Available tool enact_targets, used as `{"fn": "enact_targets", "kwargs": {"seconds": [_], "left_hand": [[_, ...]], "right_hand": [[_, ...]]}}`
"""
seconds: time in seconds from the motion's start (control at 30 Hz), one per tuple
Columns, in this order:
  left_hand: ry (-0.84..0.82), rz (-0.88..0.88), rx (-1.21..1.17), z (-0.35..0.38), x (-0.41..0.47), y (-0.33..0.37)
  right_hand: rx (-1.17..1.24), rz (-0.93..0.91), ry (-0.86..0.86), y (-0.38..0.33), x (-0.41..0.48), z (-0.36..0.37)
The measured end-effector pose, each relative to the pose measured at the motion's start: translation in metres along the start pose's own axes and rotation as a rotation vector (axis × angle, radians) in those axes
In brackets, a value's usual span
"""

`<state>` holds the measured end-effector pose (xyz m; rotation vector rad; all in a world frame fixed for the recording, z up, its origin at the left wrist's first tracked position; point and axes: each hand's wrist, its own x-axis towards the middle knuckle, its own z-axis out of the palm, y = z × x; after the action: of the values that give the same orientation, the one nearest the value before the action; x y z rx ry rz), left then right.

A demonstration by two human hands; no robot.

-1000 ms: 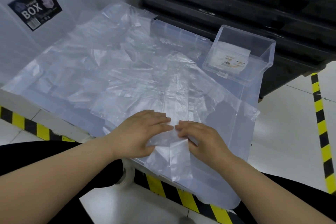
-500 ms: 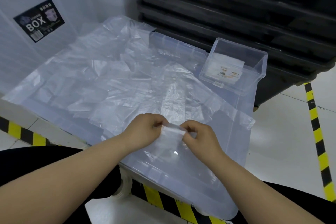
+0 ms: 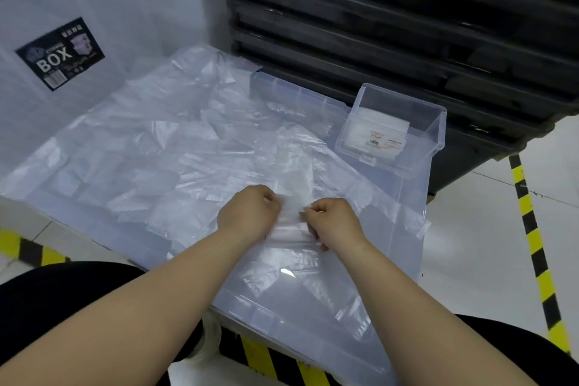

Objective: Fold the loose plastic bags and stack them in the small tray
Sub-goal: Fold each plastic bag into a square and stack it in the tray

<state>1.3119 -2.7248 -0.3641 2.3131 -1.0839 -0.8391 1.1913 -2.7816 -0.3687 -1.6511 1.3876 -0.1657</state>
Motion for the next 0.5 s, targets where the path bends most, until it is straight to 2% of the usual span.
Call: {"fn": "enact_targets", "kwargs": {"seconds": [0.07,0.13,0.2,0.27,0.33,0.37,0.5], "left_hand": [[0.045,-0.012,-0.087,0.000,0.000,-0.002],[0.149,0.049,-0.068,-0.002,-0.005,-0.005],[0.275,0.271,0.058,-0.005,-0.013,-0.009],[0.331,0.605,0.205,-0.003,-0.019,-0.016],[0.323,0.857,0.341,0.008,-0.023,-0.027],[0.294,0.913,0.395,0.014,-0.025,-0.034],[0.163,0.899,0.608,0.023,-0.027,-0.053]], "right_hand": [[-0.030,0.005,-0.019,-0.002,0.000,-0.001],[-0.040,0.015,-0.031,-0.003,0.000,-0.002],[-0.035,0.027,-0.038,-0.003,0.000,-0.003],[-0.027,0.036,-0.047,-0.003,0.001,-0.004],[-0.020,0.038,-0.051,-0.003,0.002,-0.004],[-0.014,0.041,-0.050,-0.002,0.002,-0.004],[0.025,0.052,-0.045,-0.001,0.002,-0.005]]}}
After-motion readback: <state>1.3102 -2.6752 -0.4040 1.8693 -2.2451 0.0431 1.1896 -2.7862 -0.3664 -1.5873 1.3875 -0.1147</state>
